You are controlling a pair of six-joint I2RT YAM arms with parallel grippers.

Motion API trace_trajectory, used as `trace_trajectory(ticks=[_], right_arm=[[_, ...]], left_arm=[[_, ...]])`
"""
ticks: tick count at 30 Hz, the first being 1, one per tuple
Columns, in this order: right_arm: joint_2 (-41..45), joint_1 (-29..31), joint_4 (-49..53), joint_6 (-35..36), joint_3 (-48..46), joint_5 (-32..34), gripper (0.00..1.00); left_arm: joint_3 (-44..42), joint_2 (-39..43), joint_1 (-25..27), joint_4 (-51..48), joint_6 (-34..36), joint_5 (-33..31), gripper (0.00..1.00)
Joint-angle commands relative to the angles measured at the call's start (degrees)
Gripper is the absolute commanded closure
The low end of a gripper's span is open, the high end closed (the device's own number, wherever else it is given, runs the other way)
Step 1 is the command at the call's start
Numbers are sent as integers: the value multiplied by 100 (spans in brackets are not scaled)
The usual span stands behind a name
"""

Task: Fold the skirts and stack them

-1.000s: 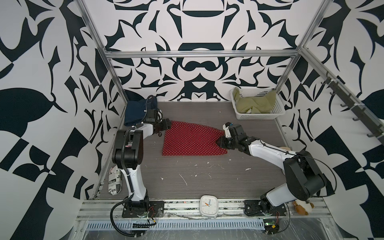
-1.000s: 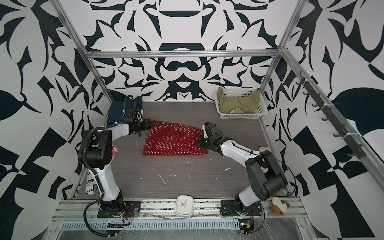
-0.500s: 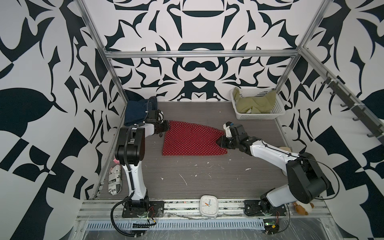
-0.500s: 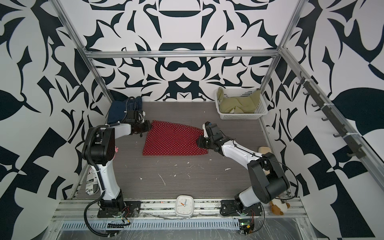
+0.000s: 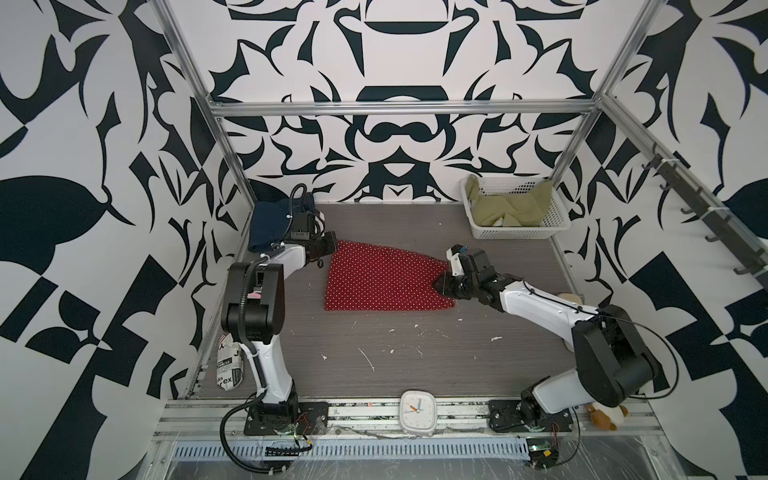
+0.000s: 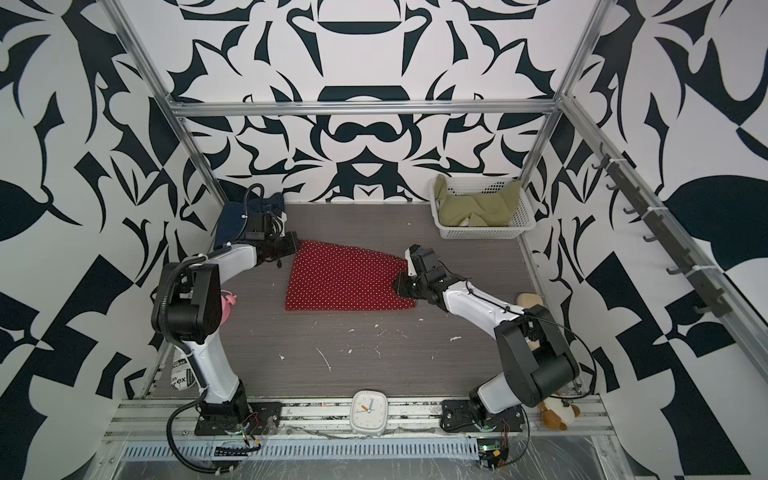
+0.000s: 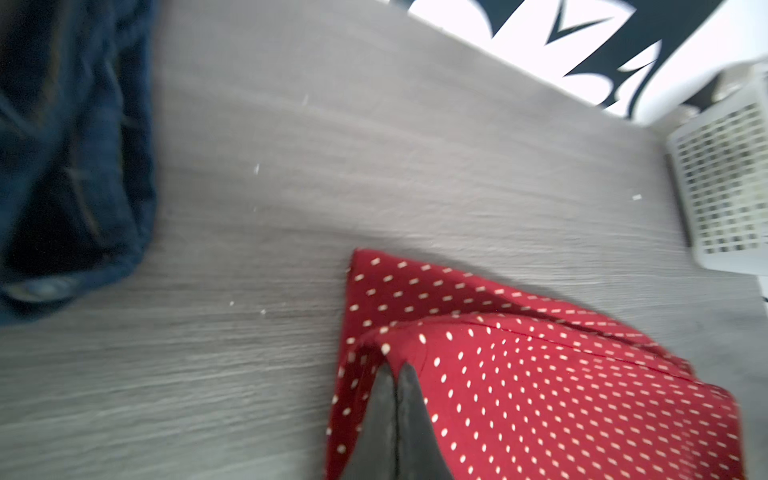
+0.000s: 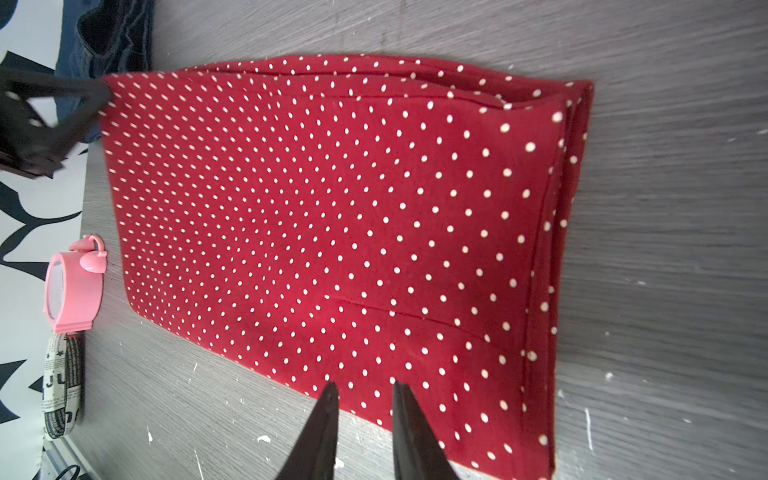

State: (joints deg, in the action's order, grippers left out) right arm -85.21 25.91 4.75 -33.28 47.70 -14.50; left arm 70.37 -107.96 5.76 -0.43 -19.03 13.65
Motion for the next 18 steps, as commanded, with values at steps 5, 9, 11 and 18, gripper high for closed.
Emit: trace_trajectory(ticks=[5, 9, 11, 18], right_arm=[[107, -21, -54, 36, 48, -26, 72], [87, -20, -46, 52, 63, -19, 72], [97, -16, -9, 58, 67, -18, 72], [180, -16, 37, 75, 39, 52, 72]], left_arm=[[488, -46, 39, -242, 296, -143, 100], [827, -355, 39, -298, 447, -123, 100], [978, -438, 39, -349, 513, -106, 100], [1263, -580, 39, -465, 542, -133, 100]])
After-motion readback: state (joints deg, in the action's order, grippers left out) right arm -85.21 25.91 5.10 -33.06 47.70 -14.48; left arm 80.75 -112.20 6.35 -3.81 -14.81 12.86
